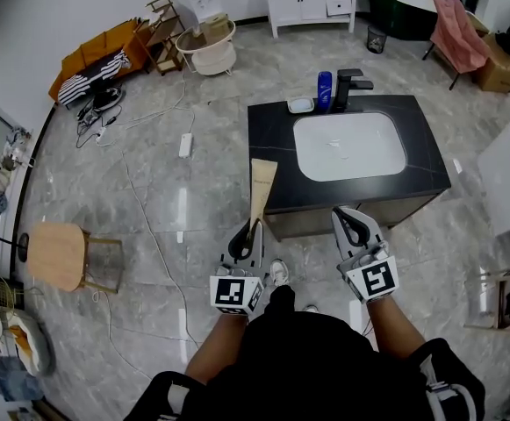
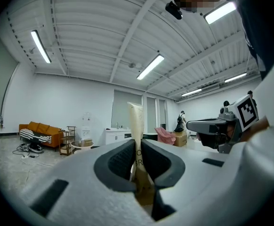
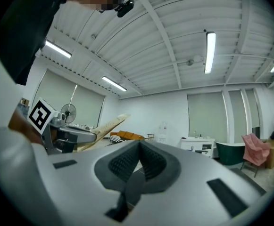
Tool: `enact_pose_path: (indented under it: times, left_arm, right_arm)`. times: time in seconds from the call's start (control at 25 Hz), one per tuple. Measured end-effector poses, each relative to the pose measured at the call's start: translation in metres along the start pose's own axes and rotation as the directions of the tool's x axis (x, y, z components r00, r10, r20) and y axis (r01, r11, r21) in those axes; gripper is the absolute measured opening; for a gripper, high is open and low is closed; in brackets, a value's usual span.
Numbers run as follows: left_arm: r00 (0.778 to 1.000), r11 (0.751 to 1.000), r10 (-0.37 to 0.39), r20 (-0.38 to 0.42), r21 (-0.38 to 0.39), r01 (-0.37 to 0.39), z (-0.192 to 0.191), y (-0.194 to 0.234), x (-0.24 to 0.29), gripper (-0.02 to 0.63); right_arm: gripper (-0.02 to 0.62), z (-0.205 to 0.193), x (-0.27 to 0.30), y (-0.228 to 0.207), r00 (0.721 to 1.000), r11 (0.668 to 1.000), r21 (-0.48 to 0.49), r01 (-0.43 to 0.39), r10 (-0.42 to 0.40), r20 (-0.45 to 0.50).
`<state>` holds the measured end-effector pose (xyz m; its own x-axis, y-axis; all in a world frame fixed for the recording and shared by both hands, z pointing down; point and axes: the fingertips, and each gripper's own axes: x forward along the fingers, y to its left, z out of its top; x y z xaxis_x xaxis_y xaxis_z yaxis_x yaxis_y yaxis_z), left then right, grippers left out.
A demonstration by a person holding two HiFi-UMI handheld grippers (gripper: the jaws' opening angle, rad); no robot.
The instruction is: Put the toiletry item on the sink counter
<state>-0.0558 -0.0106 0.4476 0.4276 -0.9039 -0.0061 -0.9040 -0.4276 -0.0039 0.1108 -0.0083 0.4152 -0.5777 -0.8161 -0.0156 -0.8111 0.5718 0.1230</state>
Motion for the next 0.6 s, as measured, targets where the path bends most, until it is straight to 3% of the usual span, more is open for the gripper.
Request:
enact_pose_path:
  times: [0.6]
  left_arm:
    - [0.999, 0.998, 0.009, -0.043, -0.062, -0.012, -0.018, 0.098, 0.095, 0.044]
  right_arm:
    - [0.006, 0.0, 0.136, -0.029, 1.0, 1.0, 0.007, -0.007, 0.007, 0.014]
